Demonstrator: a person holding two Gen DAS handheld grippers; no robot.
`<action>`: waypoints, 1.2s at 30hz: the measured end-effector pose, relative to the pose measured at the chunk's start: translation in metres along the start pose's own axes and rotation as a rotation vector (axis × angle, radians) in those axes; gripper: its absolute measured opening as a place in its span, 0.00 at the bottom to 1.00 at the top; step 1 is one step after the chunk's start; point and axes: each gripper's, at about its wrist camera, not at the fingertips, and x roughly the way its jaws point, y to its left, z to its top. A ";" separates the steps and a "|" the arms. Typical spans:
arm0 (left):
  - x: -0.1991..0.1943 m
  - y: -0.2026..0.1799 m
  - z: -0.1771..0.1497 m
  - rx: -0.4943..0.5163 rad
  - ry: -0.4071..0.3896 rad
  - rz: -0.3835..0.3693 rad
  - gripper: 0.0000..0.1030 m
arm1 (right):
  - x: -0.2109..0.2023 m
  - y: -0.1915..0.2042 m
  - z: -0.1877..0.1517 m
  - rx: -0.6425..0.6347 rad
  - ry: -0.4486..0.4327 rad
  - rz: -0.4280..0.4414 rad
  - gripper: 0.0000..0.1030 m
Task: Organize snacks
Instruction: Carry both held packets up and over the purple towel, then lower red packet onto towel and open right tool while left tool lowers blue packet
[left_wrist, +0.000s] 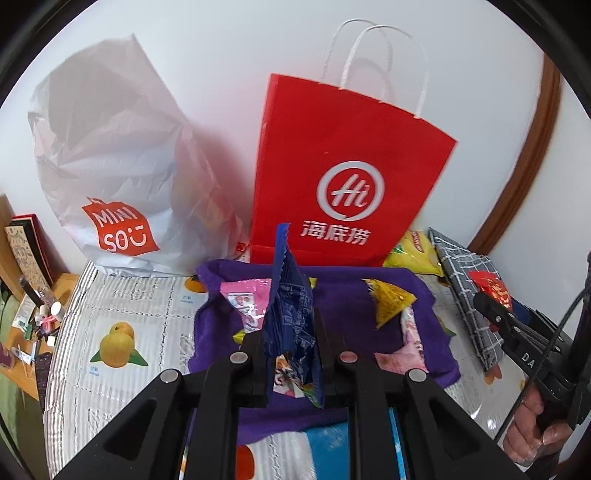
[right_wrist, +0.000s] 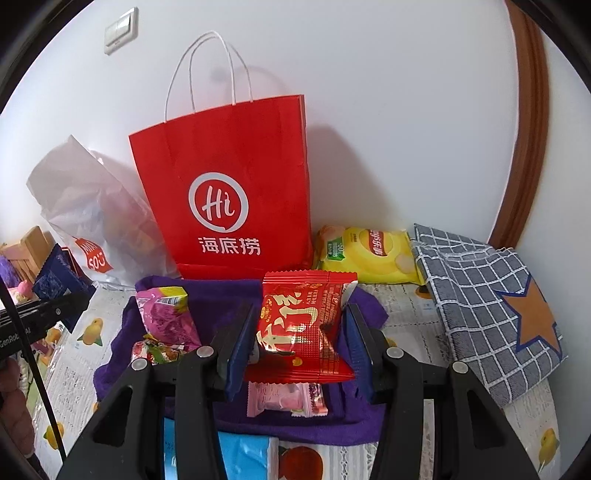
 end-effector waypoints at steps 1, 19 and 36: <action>0.003 0.002 0.002 -0.004 0.003 -0.001 0.15 | 0.003 0.001 0.002 -0.001 0.001 0.001 0.46; 0.076 -0.011 0.004 0.020 0.110 -0.044 0.15 | 0.070 -0.002 -0.004 -0.019 0.118 0.045 0.47; 0.096 -0.010 -0.007 0.017 0.167 -0.031 0.15 | 0.095 0.007 -0.015 -0.048 0.206 0.060 0.40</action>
